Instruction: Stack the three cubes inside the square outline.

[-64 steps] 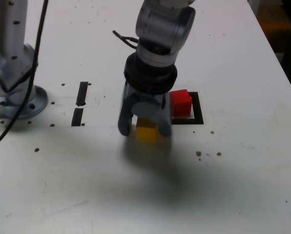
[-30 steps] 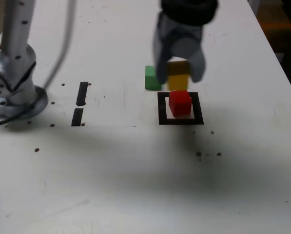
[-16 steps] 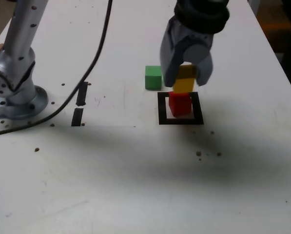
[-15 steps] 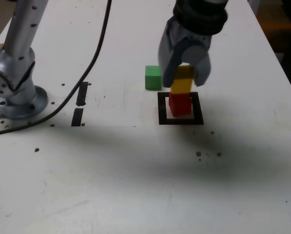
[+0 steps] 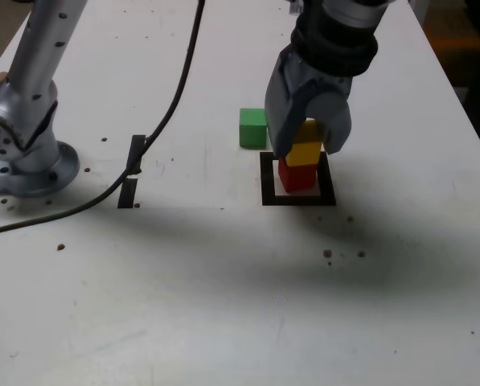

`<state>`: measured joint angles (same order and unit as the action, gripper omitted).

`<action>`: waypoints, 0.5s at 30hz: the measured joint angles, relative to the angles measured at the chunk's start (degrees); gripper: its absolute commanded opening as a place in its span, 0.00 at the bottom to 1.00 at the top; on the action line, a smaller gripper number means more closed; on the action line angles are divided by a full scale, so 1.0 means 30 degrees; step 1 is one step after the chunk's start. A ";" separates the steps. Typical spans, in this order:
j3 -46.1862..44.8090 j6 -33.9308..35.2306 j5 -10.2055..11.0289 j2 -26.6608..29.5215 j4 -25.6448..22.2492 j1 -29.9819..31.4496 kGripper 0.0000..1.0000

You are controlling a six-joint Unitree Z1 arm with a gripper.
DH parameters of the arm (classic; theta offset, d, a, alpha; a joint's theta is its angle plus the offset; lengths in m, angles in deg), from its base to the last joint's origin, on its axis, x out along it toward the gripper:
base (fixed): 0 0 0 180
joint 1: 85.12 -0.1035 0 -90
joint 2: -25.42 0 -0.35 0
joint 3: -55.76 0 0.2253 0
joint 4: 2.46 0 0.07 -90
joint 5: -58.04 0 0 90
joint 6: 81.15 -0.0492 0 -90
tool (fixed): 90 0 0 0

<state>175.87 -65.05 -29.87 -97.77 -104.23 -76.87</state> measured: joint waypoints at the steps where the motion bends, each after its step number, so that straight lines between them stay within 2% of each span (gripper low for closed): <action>1: 0.0000 0.0000 0.0000 0.0000 -0.0023 0.0000 0.13; 8: -0.0011 0.0000 0.0000 -0.0002 -0.0098 0.0000 0.14; 10: -0.0070 0.0000 -0.0007 -0.0002 -0.0098 0.0000 0.19; 15: -0.0117 0.0000 -0.0146 -0.0001 -0.0098 0.0000 0.40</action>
<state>175.52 -65.05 -30.31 -97.77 -104.52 -76.87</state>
